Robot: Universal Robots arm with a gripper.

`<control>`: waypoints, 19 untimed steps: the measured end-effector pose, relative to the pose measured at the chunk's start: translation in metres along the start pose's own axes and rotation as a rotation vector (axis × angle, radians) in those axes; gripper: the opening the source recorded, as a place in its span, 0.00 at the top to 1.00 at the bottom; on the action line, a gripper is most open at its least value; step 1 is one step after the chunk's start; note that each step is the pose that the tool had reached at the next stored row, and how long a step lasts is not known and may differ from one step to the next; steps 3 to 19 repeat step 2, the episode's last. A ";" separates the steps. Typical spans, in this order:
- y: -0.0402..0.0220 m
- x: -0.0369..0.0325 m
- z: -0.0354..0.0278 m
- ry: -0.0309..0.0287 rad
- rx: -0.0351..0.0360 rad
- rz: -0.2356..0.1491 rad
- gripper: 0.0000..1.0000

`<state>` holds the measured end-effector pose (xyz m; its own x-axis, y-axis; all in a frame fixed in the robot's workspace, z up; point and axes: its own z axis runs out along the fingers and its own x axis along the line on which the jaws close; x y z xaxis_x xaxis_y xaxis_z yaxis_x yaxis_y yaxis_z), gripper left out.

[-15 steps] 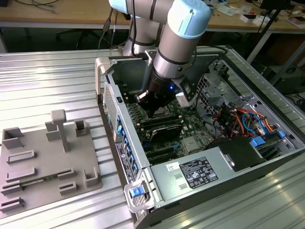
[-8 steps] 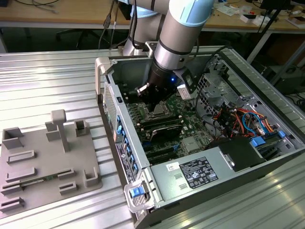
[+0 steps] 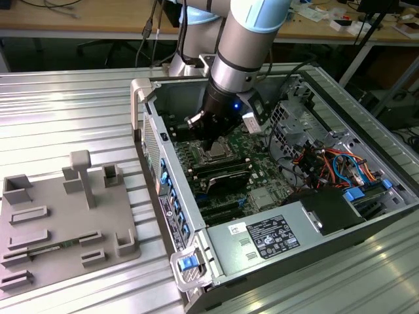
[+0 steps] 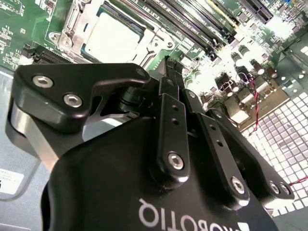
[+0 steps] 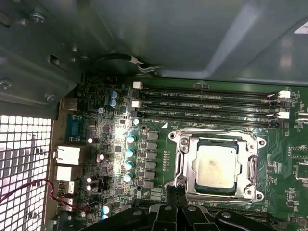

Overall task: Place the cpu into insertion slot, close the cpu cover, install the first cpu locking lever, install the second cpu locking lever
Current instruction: 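Install the second cpu locking lever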

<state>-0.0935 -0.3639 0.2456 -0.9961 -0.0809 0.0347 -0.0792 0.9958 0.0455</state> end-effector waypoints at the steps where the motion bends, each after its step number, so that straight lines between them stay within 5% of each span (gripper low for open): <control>1: 0.0000 0.0000 0.0000 0.0000 0.0000 0.000 0.89; 19: 0.0001 0.0000 0.0000 0.0000 0.0000 0.000 0.89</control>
